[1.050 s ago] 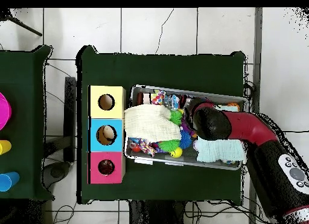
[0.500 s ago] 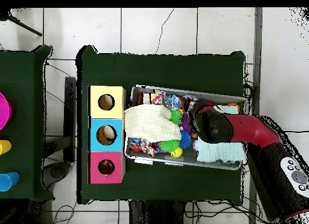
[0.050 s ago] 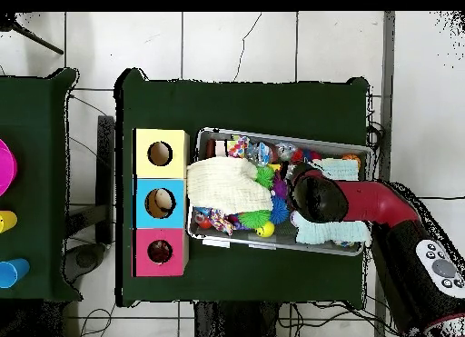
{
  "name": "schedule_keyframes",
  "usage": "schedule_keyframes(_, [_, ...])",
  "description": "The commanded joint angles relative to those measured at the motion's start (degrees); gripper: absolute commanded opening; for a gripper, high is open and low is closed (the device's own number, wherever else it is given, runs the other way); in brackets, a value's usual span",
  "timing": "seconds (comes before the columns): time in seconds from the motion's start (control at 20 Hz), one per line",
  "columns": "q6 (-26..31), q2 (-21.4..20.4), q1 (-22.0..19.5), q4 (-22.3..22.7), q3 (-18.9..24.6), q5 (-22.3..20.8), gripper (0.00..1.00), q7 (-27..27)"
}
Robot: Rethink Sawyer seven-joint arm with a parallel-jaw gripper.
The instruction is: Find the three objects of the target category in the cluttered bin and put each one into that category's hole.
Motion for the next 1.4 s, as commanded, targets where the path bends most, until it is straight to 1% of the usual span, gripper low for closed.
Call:
schedule_keyframes(0.05, [4.23,4.76,0.2,-4.25,-4.49,-3.76,1.0,-3.24])
schedule_keyframes(0.25, [3.38,6.9,-0.97,-5.36,-3.99,-3.24,1.0,-3.97])
schedule_keyframes(0.55, [3.48,7.42,-0.65,-5.5,-5.81,-3.26,1.0,-3.19])
schedule_keyframes(0.7, [4.21,7.37,-0.02,-6.65,-7.45,-3.64,1.0,-2.8])
schedule_keyframes(0.8, [5.05,6.46,1.33,-7.3,-9.66,-3.97,1.0,-1.5])
schedule_keyframes(0.9, [5.93,4.85,3.63,-7.65,-12.88,-4.28,1.0,0.95])
schedule_keyframes(1.0, [6.67,2.63,6.54,-7.32,-16.81,-4.32,1.0,4.01])
schedule_keyframes(1.15, [7.75,-0.31,9.69,-6.12,-21.14,-3.07,1.0,6.47])
schedule_keyframes(1.3, [7.59,-2.12,11.41,-4.89,-23.6,-1.69,1.0,6.98])
schedule_keyframes(1.4, [7.04,-2.06,11.71,-4.84,-24.11,-0.69,1.0,6.42])
